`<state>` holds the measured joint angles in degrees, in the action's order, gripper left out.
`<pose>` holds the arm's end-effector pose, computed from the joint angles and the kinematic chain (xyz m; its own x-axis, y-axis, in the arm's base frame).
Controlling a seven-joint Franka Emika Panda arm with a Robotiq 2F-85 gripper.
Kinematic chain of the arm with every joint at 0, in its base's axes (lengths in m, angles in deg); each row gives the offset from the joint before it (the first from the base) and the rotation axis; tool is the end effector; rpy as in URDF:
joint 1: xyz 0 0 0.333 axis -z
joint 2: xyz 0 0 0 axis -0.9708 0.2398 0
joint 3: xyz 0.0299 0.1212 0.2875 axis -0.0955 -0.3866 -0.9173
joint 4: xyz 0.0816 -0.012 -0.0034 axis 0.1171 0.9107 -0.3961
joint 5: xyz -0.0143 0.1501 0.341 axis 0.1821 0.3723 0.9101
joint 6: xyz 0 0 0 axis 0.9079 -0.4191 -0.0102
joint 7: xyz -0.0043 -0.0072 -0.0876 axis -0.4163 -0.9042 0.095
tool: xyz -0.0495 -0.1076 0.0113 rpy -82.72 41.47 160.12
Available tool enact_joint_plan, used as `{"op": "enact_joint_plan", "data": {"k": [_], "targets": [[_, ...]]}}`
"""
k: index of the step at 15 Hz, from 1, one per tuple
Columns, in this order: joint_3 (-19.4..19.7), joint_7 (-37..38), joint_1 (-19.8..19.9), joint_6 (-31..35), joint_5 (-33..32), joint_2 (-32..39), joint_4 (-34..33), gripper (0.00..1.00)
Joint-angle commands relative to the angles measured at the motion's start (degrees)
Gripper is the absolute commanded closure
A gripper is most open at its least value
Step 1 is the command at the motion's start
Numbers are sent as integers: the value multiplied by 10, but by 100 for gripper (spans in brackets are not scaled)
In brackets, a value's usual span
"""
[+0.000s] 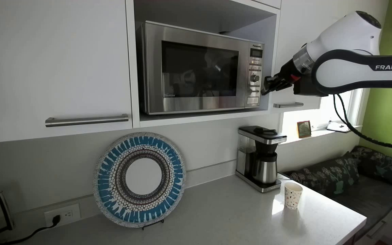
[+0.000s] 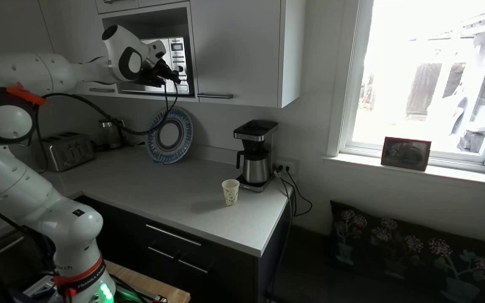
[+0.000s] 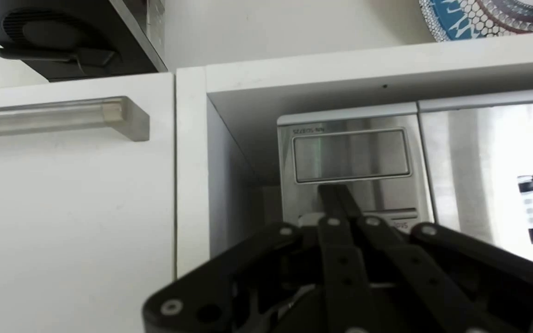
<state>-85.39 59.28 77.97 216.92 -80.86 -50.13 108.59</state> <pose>0.4392 0.0008 0.7657 0.5032 -0.1017 0.8582 -0.1199 -0.9917 -0.0472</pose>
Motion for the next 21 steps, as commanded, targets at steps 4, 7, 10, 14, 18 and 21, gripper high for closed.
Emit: {"op": "enact_joint_plan", "data": {"k": [4, 7, 10, 14, 18, 21], "targets": [[-1, -14, 10, 4, 9, 6, -5, 100], [3, -23, 8, 5, 12, 10, -8, 100], [6, -26, 4, 6, 19, 16, -12, 100], [7, -31, 1, 13, 23, 27, -21, 100], [8, -39, -3, 24, 31, 36, -25, 100], [7, -42, -3, 27, 32, 42, -27, 100]]}}
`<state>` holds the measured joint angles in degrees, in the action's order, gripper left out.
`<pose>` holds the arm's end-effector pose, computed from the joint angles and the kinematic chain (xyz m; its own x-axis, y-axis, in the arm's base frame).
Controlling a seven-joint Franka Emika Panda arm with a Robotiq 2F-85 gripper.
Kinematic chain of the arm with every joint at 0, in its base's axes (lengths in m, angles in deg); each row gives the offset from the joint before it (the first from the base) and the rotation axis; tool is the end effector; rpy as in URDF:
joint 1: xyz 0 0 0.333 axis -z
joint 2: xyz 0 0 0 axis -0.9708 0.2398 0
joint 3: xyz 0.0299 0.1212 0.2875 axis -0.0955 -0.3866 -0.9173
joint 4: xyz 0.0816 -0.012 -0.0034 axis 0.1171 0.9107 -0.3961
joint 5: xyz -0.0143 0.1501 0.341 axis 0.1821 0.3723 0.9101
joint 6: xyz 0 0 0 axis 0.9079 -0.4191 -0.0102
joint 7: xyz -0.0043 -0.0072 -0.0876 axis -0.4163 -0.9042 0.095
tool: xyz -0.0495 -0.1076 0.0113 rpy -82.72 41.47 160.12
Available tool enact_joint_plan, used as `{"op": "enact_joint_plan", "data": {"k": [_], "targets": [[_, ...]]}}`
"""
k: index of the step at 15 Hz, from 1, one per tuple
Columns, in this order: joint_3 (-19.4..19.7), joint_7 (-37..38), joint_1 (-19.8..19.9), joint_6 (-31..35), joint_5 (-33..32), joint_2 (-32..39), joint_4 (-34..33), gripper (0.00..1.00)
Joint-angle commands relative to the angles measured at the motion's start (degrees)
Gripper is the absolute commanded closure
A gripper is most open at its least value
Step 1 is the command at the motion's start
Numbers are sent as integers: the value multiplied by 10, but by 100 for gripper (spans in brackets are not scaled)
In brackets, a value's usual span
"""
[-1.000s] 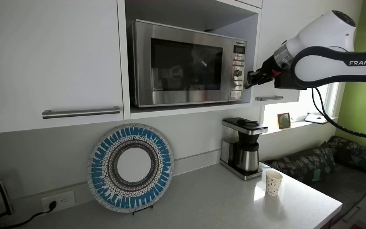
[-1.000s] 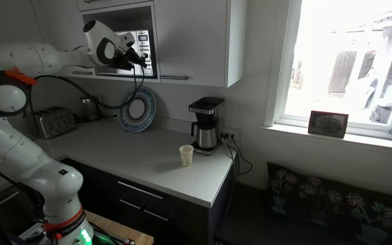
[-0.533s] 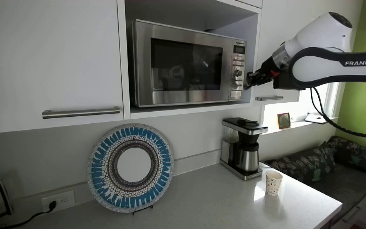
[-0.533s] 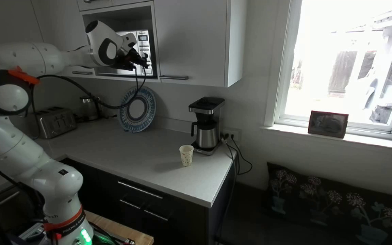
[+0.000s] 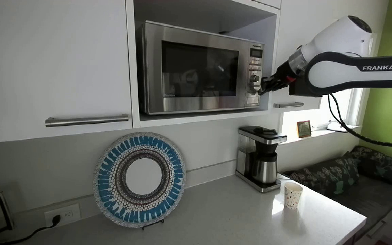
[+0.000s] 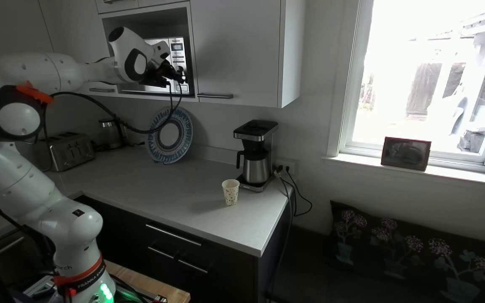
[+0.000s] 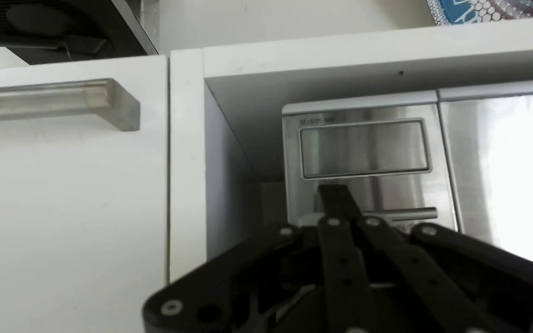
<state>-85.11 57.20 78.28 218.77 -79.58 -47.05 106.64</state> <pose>0.4581 -0.0047 0.7636 0.4958 -0.0897 0.8638 -0.1061 -0.9935 -0.0423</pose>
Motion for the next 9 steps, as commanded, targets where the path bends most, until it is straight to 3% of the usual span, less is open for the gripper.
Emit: {"op": "enact_joint_plan", "data": {"k": [1, 9], "targets": [[5, -22, -6, 10, 19, 13, -9, 100], [4, -38, -8, 19, 18, 22, -7, 100]]}}
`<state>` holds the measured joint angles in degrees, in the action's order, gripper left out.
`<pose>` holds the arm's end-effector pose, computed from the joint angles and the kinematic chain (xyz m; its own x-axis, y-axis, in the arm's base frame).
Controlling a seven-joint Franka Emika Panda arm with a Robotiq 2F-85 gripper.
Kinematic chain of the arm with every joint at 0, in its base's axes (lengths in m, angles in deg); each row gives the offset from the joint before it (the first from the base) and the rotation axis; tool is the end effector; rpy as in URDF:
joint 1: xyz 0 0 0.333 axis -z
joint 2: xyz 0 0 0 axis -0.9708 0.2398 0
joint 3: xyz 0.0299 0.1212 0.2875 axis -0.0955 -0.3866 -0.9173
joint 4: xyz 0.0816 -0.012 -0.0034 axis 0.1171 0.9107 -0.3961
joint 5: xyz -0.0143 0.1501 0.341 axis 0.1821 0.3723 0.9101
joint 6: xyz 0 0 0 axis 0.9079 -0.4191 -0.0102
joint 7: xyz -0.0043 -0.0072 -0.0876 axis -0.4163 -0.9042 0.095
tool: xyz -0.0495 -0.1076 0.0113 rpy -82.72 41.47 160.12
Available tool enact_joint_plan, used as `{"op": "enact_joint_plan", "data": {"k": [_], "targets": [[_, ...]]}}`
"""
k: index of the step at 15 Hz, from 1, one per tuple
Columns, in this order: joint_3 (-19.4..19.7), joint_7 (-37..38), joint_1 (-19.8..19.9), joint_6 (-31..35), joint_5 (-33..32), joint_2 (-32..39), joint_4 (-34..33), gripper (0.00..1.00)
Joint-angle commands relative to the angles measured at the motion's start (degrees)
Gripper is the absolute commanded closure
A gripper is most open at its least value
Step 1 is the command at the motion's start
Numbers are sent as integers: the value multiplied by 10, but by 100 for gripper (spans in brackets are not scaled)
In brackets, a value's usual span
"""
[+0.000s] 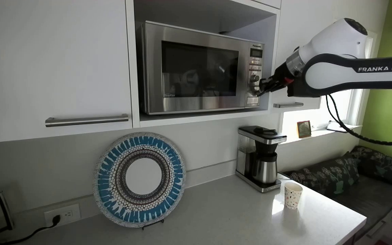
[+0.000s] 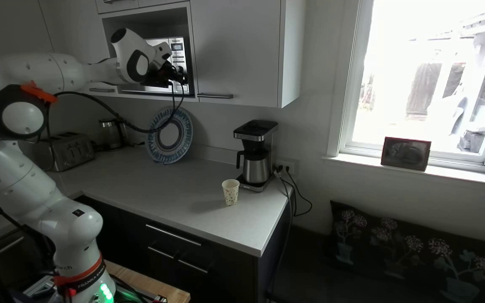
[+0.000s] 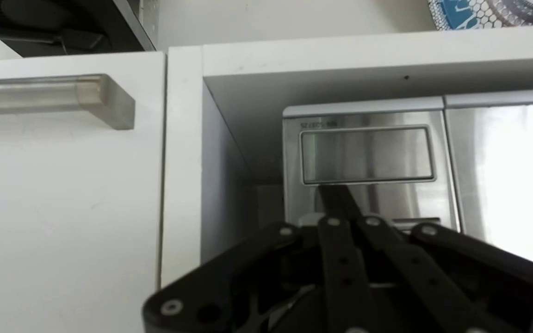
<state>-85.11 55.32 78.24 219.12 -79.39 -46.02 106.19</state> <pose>0.4648 -0.0046 0.7602 0.5025 -0.0596 0.8625 -0.0884 -0.9959 -0.0173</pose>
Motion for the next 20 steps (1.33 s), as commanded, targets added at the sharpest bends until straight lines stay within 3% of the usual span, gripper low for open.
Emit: {"op": "enact_joint_plan", "data": {"k": [1, 2, 5, 13, 20], "targets": [[4, -20, -7, 12, 16, 10, -3, 100], [1, -16, -2, 5, 9, 9, -5, 77], [0, -13, 1, -21, 7, -1, -13, 60], [-9, -8, -4, -152, 7, -34, -58, 1], [-22, -15, -1, -272, -15, -58, -116, 0]]}}
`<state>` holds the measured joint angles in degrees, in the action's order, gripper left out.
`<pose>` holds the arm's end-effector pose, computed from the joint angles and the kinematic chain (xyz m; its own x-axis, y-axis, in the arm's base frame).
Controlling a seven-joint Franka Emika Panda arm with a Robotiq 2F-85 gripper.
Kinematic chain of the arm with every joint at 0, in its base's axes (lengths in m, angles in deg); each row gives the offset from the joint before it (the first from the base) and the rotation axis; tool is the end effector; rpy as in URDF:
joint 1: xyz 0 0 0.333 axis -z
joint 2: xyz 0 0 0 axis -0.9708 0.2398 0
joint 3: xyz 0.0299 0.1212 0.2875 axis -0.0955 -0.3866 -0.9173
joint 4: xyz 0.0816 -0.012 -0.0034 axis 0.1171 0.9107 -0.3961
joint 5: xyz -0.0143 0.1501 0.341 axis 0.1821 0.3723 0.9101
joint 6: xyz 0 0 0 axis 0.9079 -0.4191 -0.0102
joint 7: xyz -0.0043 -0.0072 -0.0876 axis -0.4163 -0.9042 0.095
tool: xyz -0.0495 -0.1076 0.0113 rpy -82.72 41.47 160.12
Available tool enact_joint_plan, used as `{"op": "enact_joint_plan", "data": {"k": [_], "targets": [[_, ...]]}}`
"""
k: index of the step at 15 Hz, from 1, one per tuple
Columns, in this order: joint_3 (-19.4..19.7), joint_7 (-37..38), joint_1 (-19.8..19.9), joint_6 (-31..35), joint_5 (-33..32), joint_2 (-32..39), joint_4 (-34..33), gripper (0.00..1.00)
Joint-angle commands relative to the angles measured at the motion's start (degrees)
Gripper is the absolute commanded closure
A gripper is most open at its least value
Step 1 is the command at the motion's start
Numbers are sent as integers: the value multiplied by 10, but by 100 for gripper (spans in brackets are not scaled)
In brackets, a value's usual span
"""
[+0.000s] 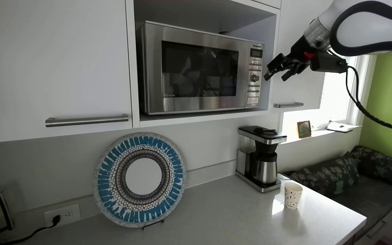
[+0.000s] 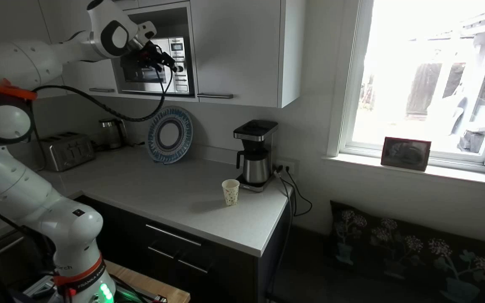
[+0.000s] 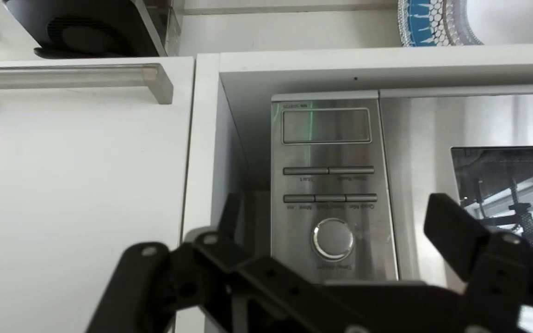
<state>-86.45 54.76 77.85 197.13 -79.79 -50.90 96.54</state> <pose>0.4041 0.0086 0.8240 0.6092 -0.0452 0.7917 -0.0940 -0.9954 0.0155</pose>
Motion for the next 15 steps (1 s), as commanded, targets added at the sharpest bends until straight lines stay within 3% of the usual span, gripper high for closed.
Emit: {"op": "enact_joint_plan", "data": {"k": [1, 8, 15], "targets": [[-11, -10, 3, -71, -13, -11, -28, 0], [-28, -15, -4, -158, -16, -25, -70, 0], [-37, -20, 4, -153, -46, -69, -72, 0]]}}
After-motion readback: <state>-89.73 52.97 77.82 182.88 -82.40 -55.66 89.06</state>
